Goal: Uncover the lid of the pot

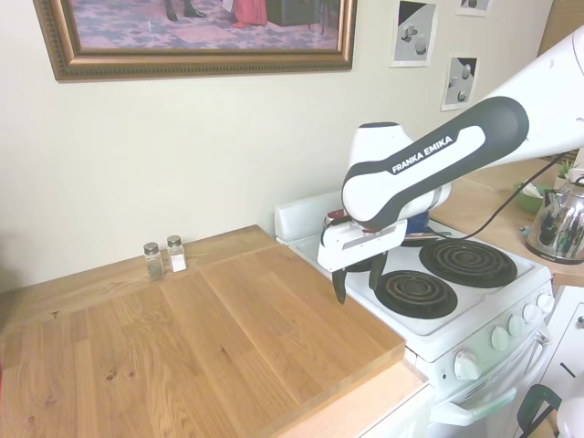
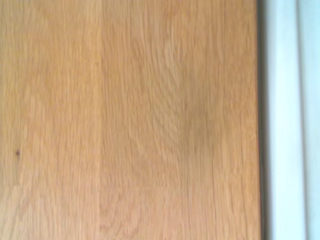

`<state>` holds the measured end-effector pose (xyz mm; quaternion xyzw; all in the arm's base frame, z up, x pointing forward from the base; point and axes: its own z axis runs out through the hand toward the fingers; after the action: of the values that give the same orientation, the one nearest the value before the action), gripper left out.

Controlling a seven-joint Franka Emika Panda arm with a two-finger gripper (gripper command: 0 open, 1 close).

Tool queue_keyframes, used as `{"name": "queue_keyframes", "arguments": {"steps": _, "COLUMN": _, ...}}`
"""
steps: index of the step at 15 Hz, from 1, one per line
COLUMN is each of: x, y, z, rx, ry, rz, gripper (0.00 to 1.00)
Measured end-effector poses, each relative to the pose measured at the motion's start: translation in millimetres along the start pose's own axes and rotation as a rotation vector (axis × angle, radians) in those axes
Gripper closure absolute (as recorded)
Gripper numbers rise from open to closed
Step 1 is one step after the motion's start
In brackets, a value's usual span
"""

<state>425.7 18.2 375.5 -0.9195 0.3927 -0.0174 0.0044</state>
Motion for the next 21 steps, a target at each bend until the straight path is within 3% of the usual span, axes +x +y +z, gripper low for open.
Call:
{"name": "queue_keyframes", "arguments": {"steps": 3, "x": 4, "y": 3, "z": -2, "rx": 0.018, "ry": -0.009, "rz": 0.036, "gripper": 0.0}}
{"name": "queue_keyframes", "arguments": {"steps": 5, "x": 19, "y": 19, "z": -21, "rx": 0.074, "ry": -0.005, "rz": 0.084, "gripper": 0.0}}
{"name": "queue_keyframes", "arguments": {"steps": 8, "x": 43, "y": 58, "z": -76, "rx": 0.164, "ry": 0.053, "rz": 0.124, "gripper": 0.0}}
{"name": "queue_keyframes", "arguments": {"steps": 10, "x": 67, "y": 63, "z": -111, "rx": 0.21, "ry": 0.116, "rz": 0.153, "gripper": 0.0}}
{"name": "queue_keyframes", "arguments": {"steps": 13, "x": 118, "y": 41, "z": -120, "rx": 0.236, "ry": 0.162, "rz": 0.224, "gripper": 0.0}}
{"name": "queue_keyframes", "arguments": {"steps": 17, "x": 191, "y": -2, "z": -101, "rx": 0.246, "ry": 0.123, "rz": 0.361, "gripper": 0.0}}
{"name": "queue_keyframes", "arguments": {"steps": 18, "x": 206, "y": -5, "z": -96, "rx": 0.246, "ry": 0.093, "rz": 0.411, "gripper": 1.0}}
{"name": "queue_keyframes", "arguments": {"steps": 21, "x": 229, "y": -2, "z": -95, "rx": 0.202, "ry": 0.021, "rz": 0.545, "gripper": 1.0}}
